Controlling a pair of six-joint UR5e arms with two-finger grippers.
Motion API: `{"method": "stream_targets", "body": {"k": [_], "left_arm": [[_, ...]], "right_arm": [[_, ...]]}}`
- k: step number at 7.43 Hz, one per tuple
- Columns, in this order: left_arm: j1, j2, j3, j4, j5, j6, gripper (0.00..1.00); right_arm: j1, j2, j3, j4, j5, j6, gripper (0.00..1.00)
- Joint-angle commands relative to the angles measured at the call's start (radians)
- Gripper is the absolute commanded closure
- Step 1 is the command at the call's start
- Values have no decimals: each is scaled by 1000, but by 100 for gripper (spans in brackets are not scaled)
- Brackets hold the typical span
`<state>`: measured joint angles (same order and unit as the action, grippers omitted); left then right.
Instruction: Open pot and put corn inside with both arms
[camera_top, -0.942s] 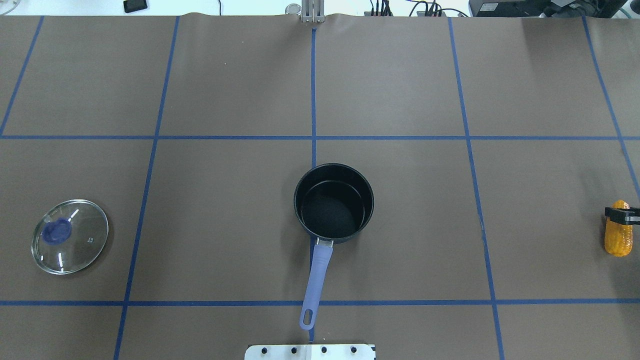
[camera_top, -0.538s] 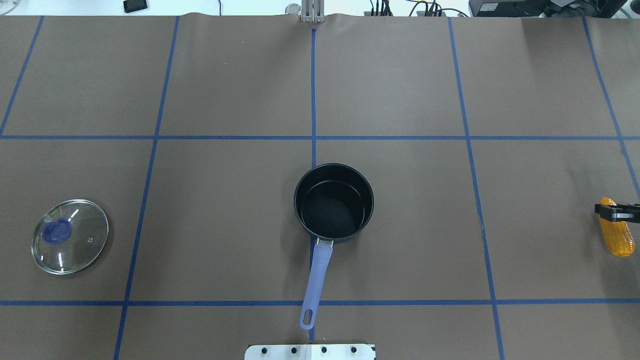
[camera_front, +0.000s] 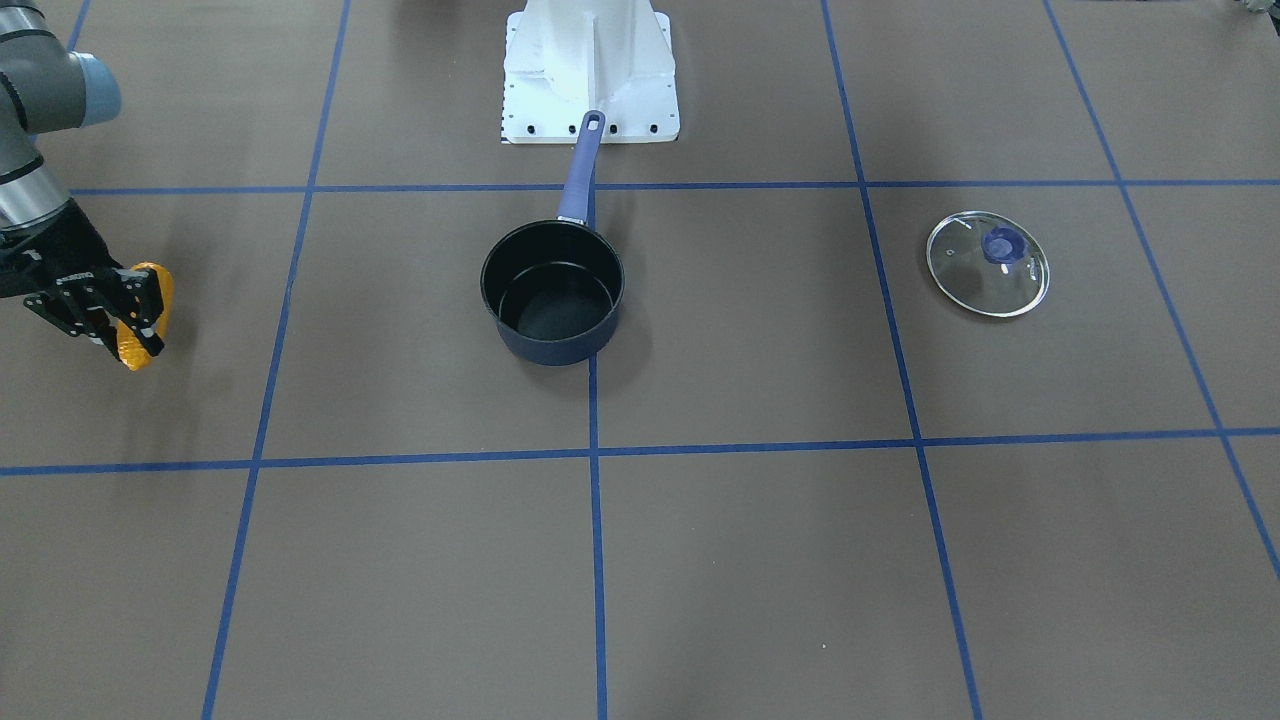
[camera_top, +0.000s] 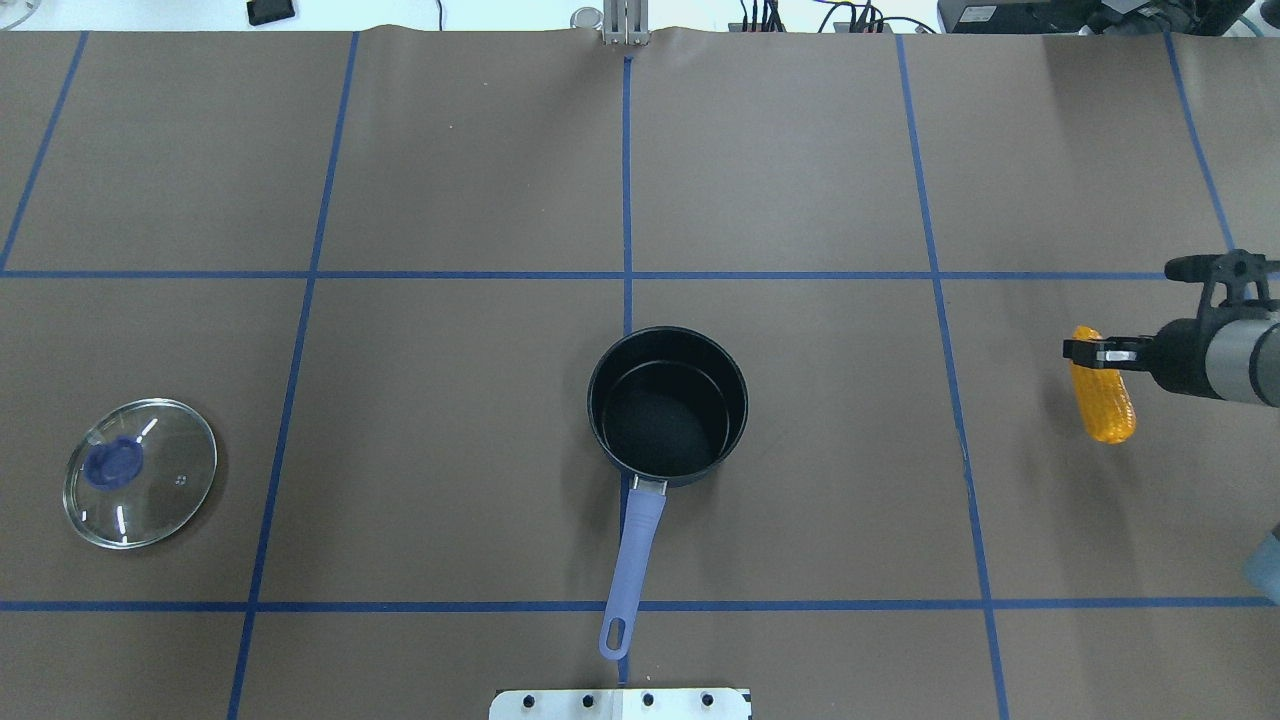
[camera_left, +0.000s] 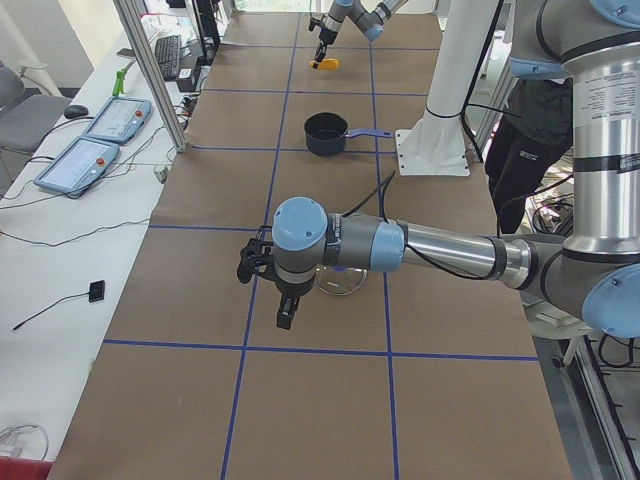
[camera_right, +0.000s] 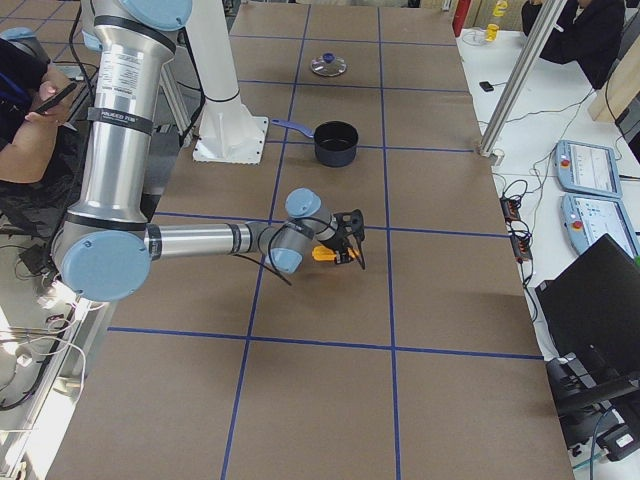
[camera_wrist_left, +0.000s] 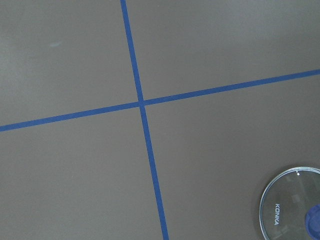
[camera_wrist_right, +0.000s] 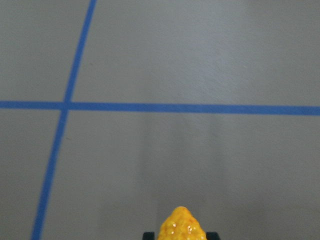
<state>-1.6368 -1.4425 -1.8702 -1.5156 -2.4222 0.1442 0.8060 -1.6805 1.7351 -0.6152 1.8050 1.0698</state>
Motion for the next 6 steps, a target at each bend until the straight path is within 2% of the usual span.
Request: {"method": "stream_targets", "body": {"k": [1, 3, 5, 6], "left_arm": [[0, 5, -4, 0, 0, -2, 1], [0, 5, -4, 0, 0, -2, 1], [2, 5, -3, 0, 0, -2, 1], [3, 5, -1, 0, 2, 0, 1]], "right_arm": [[-14, 219, 43, -161, 33, 161, 100], [-100, 416, 35, -272, -8, 267, 100], [-221, 571, 32, -378, -143, 373, 100], [-294, 596, 27, -391, -229, 377, 100]]}}
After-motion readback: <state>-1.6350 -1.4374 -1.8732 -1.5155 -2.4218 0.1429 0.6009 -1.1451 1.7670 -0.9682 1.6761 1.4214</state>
